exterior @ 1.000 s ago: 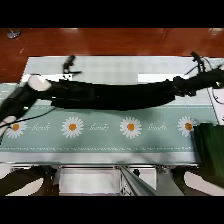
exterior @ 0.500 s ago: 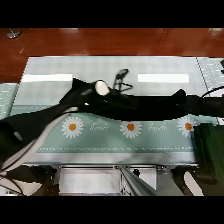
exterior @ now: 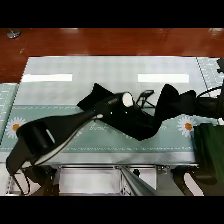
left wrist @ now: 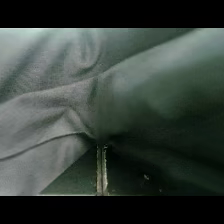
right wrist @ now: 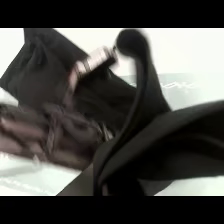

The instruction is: Fold the shirts.

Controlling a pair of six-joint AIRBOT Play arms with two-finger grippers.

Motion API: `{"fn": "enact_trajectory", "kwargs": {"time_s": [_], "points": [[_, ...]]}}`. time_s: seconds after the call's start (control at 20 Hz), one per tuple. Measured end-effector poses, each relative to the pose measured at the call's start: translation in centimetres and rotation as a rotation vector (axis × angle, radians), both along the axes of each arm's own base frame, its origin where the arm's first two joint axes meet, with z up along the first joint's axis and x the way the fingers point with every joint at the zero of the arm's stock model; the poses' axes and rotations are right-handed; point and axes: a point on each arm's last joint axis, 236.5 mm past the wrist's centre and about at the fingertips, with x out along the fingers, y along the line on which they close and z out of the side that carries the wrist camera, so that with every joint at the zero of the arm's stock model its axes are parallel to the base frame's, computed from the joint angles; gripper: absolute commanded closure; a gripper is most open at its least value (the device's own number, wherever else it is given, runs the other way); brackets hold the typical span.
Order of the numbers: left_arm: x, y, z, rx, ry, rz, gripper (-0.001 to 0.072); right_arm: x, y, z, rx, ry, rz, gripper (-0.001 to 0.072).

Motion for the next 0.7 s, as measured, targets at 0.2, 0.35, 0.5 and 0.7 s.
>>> {"fn": "enact_trajectory", "kwargs": {"time_s": [0.2,0.35,0.5,0.7], "points": [[8.0,6.9,5.0,-0.031,-0.016,0.115,0.0688,-0.4,2.0,-0.2,0.013,0.016,0.062,0.0684],[14.1,16.5,9.2,-0.009,-0.076,0.240,0.0688,0.2,4.1,0.2,0.024,0.022,0.124,0.0684],[17.2,27.1,13.5,0.015,-0.156,0.420,0.0688,2.2,7.0,0.8,0.030,0.019,0.193,0.0684],[15.0,37.5,18.0,0.032,-0.297,0.646,0.0687,5.8,13.2,0.0,0.029,0.050,0.316,0.0684]]}}
